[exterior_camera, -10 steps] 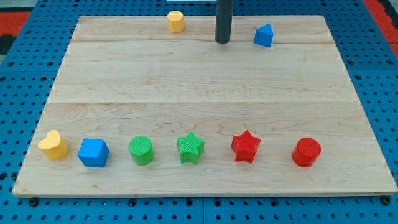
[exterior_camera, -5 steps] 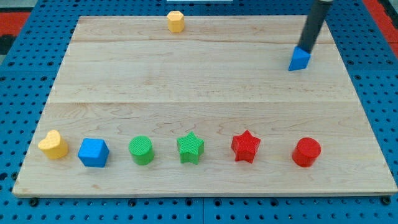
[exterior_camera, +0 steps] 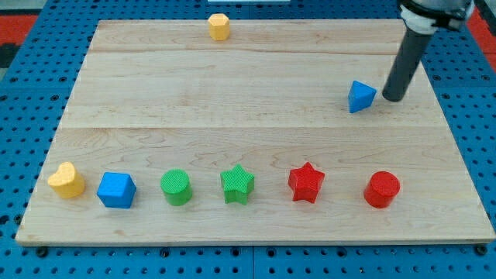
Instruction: Place the triangle into the red circle to the top right side
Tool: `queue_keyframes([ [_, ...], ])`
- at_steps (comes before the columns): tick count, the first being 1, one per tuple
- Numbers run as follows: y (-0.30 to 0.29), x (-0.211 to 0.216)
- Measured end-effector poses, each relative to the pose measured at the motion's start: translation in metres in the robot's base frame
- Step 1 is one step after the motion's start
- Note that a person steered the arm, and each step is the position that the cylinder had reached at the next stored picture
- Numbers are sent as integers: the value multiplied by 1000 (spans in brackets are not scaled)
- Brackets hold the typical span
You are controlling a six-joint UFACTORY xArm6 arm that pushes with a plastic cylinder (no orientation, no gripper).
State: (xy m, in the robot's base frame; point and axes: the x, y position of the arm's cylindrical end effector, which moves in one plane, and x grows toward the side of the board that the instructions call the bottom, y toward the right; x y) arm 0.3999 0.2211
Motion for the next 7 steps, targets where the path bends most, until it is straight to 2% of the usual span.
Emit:
queue_keyframes([
  [1, -5, -37],
  [2, -54, -37],
  [3, -85, 10],
  [4, -89, 54],
  [6, -54, 76],
  [7, -35, 99],
])
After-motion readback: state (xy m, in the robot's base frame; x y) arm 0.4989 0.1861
